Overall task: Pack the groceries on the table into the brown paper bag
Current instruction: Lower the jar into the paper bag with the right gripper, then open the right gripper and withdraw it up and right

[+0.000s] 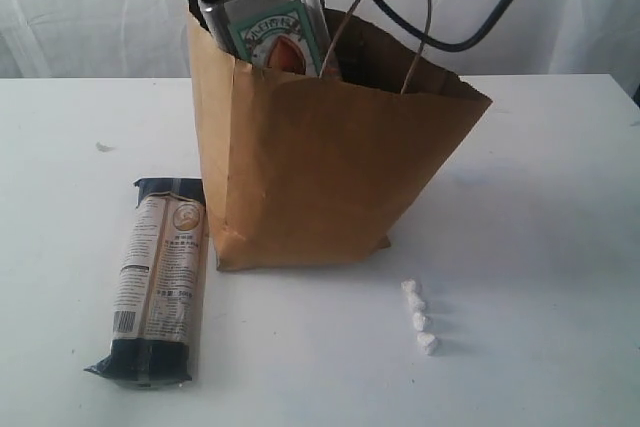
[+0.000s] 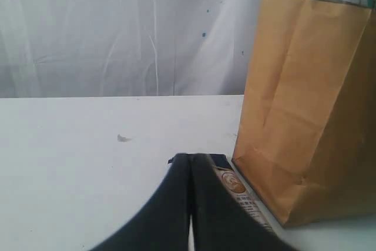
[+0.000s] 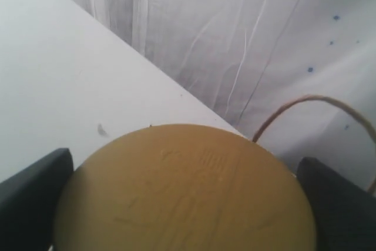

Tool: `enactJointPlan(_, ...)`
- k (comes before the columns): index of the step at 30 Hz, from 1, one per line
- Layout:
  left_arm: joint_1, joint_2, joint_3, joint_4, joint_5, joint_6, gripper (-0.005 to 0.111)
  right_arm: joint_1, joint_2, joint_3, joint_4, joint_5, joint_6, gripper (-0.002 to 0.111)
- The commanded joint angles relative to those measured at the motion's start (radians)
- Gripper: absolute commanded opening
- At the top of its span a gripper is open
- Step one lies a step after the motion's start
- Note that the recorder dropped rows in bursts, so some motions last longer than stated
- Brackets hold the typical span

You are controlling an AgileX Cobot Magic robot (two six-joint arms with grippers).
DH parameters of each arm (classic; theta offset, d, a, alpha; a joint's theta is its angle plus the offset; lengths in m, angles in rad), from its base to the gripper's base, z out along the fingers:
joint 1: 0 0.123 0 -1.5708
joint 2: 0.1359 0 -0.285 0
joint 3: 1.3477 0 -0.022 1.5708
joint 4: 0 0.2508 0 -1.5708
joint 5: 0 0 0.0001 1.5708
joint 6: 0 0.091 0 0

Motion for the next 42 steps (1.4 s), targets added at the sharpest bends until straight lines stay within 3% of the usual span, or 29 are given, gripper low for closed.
enactJointPlan(1,0.001,-0.003,0.003,0.009,-0.004,0.000,0.000,-0.005,-0.031,-0.002,-0.005,-0.071,-0.005,0.076)
enactJointPlan(13,0.001,-0.003,0.003,0.009,-0.004,0.000,0.000,-0.005,-0.031,-0.002,-0.005,0.055,-0.005,0.078)
enactJointPlan(21,0.001,-0.003,0.003,0.009,-0.004,0.000,0.000,-0.005,-0.027,-0.002,-0.005,0.115,-0.005,0.105)
enactJointPlan(42,0.001,-0.003,0.003,0.009,-0.003,0.000,0.000,-0.005,-0.182,-0.002,0.044,0.099,-0.003,0.105)
